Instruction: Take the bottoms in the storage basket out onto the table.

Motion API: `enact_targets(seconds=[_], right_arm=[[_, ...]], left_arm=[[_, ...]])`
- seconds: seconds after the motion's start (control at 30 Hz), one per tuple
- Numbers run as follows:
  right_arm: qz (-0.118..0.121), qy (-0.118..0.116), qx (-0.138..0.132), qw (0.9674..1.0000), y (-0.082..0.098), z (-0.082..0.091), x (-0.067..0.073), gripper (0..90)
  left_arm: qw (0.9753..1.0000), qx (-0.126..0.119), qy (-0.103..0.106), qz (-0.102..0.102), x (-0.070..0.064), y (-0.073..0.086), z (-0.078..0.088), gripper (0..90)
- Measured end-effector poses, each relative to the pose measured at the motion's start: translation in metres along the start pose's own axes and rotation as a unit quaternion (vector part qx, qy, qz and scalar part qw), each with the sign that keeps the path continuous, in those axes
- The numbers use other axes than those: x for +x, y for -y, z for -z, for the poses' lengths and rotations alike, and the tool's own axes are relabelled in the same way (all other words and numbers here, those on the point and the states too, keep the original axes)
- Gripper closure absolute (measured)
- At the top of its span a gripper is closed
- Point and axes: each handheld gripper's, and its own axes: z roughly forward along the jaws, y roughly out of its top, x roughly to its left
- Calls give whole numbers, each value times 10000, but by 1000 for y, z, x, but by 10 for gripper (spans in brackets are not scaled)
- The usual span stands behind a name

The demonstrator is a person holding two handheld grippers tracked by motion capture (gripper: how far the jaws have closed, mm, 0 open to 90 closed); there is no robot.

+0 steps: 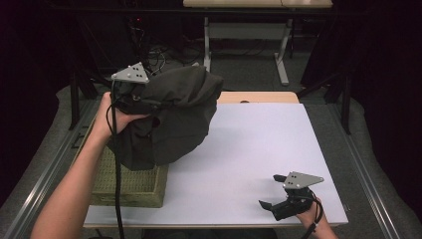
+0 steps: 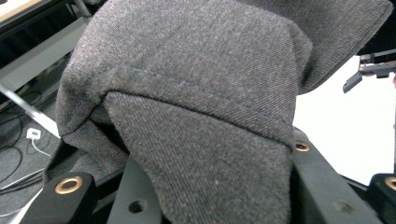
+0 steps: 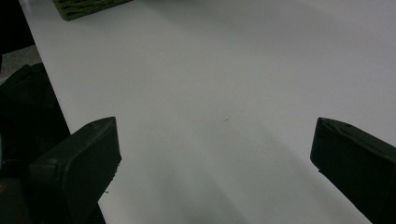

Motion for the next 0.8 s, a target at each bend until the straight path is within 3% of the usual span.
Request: enact_targets(seconds=[0.8], right_arm=[[-23, 15, -8, 10000, 0, 1, -1, 13]], left_arm=[[9993, 192, 188, -268, -9, -21, -39, 660]])
